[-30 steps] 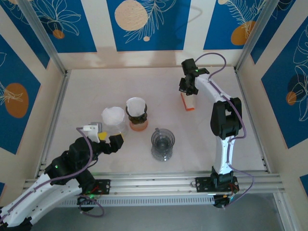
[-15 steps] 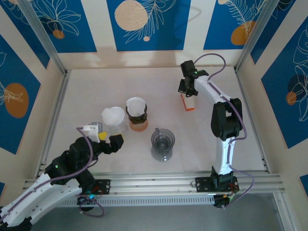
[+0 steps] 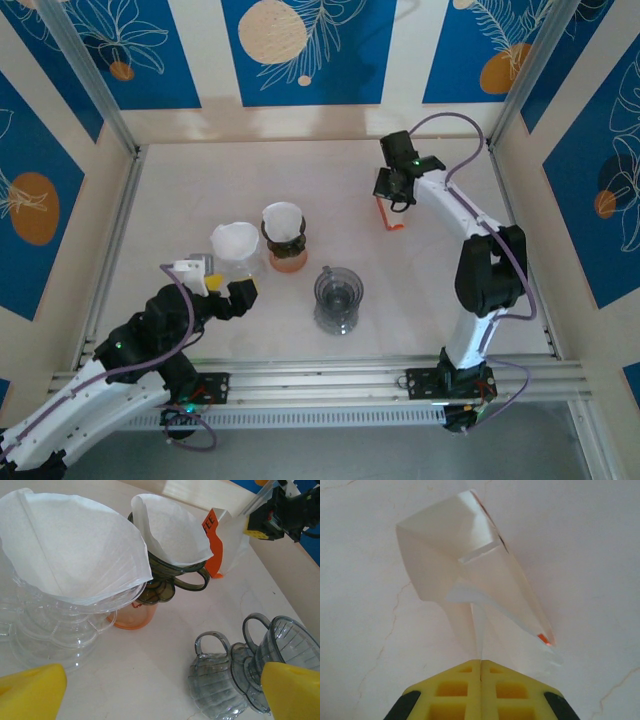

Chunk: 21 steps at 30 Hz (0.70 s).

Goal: Place the coffee filter in the dripper

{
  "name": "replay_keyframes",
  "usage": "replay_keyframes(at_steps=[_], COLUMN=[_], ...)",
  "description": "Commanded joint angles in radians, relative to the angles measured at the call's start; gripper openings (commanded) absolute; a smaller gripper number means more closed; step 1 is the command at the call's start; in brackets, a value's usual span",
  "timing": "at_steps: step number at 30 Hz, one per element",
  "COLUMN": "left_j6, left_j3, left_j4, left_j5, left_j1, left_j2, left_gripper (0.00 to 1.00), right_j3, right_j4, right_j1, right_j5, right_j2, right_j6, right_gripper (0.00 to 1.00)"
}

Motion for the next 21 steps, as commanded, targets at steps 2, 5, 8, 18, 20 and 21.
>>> replay_keyframes(at_steps=[2, 5, 8, 18, 20, 21], left_j6=[0.013, 0.014, 0.015, 0.012, 0.012, 0.012], left_j3=[0.035, 0.038, 0.039, 0.036, 0.035, 0.035], left_j4=[0.020, 0.019, 0.018, 0.027, 0.030, 0.029], left_j5=[-0.015, -0.015, -0.015, -0.008, -0.009, -0.008], left_j1=[-0.004, -0.004, -0.004, -0.004, -0.004, -0.004], left_j2=[0.002, 0.001, 0.000, 0.001, 0.001, 0.002], left_gripper=[1.00, 1.00, 1.00, 1.00, 1.00, 1.00], right_j3=[-0.067, -0.122, -0.179, -0.320, -0.333, -0.340], right_j4=[0.021, 0.026, 0.031, 0.000, -0.016, -0.026], right_j1=[0.013, 0.019, 0.026, 0.101, 0.121, 0.133], right_j5=[0.024, 0.025, 0.014, -0.042, -0.051, -0.056], right_j2=[-0.094, -0.156, -0.230, -0.474, -0.519, -0.545], right_j6=[0.022, 0.029, 0.037, 0.050, 0.050, 0.047], right_gripper=[0.00, 0.00, 0.00, 0.00, 0.00, 0.00])
